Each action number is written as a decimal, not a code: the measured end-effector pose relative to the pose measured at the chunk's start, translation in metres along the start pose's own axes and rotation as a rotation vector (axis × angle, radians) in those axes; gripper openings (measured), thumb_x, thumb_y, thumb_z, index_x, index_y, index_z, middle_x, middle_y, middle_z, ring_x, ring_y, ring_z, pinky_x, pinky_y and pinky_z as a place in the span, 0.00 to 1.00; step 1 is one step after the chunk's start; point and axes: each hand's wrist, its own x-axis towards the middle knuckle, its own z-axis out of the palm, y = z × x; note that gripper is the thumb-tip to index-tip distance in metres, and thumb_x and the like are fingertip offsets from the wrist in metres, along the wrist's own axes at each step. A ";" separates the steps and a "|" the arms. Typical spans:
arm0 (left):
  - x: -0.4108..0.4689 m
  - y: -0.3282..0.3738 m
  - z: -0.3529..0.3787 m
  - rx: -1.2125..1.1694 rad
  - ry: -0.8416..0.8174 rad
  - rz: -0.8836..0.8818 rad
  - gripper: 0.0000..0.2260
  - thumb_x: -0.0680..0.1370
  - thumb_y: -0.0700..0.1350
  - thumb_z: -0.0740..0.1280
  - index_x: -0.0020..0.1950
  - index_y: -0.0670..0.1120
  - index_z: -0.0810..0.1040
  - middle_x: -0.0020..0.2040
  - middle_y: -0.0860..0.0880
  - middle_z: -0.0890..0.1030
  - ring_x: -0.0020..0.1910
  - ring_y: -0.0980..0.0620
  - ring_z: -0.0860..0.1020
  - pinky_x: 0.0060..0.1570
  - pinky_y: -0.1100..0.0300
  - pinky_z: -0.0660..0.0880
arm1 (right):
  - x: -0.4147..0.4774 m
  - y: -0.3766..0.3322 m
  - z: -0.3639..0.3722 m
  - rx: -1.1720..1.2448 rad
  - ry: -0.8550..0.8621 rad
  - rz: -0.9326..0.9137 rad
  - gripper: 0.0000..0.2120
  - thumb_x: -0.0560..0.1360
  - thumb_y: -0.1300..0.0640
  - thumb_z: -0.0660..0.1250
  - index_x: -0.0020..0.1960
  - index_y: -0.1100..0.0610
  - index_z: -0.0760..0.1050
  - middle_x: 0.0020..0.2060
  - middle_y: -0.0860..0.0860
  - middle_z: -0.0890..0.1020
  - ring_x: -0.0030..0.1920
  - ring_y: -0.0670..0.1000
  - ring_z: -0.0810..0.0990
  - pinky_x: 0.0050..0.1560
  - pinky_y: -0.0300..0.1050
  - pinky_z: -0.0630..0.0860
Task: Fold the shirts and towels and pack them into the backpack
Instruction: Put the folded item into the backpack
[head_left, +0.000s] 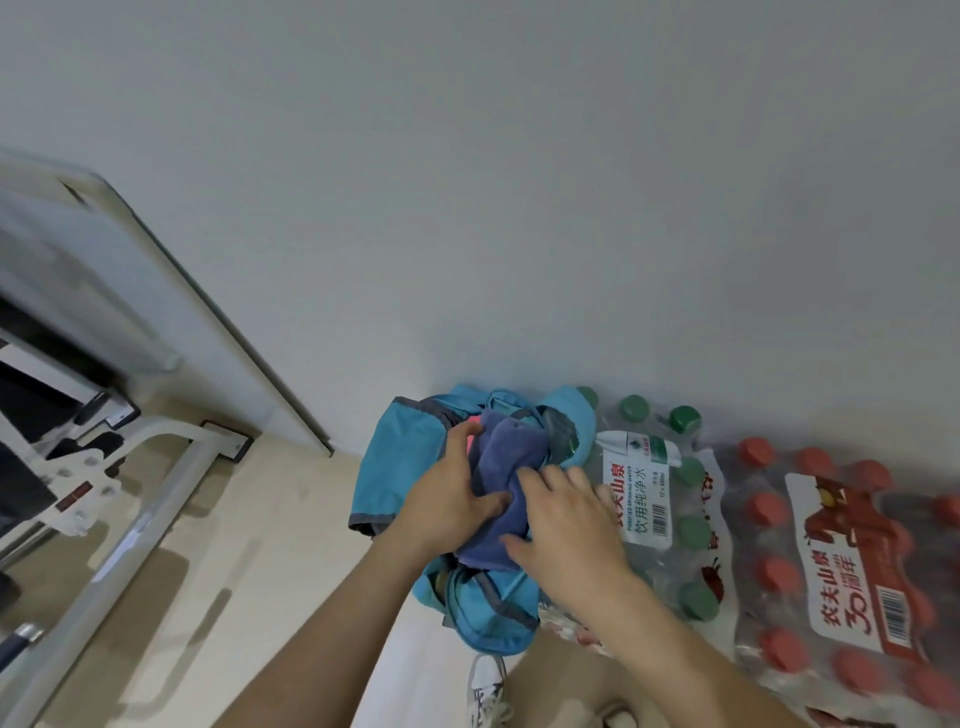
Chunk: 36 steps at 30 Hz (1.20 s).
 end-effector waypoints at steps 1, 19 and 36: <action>0.001 -0.002 0.001 -0.005 0.008 -0.015 0.31 0.73 0.46 0.70 0.70 0.51 0.57 0.36 0.56 0.72 0.30 0.59 0.71 0.27 0.67 0.62 | 0.002 0.003 0.000 0.102 -0.004 -0.005 0.25 0.73 0.46 0.68 0.67 0.50 0.67 0.59 0.49 0.75 0.61 0.54 0.71 0.57 0.51 0.68; -0.011 -0.045 -0.006 0.102 0.305 0.098 0.29 0.72 0.36 0.65 0.65 0.62 0.60 0.59 0.48 0.65 0.41 0.43 0.75 0.36 0.50 0.75 | 0.077 -0.010 -0.012 1.366 -0.386 0.800 0.07 0.77 0.59 0.62 0.40 0.56 0.70 0.27 0.51 0.73 0.18 0.43 0.59 0.18 0.32 0.51; 0.009 -0.029 -0.007 0.201 0.117 0.253 0.27 0.78 0.45 0.63 0.75 0.58 0.60 0.60 0.43 0.73 0.54 0.41 0.74 0.50 0.52 0.72 | 0.033 -0.004 -0.082 0.322 0.247 0.215 0.13 0.73 0.61 0.66 0.57 0.55 0.72 0.45 0.53 0.81 0.46 0.58 0.79 0.45 0.49 0.74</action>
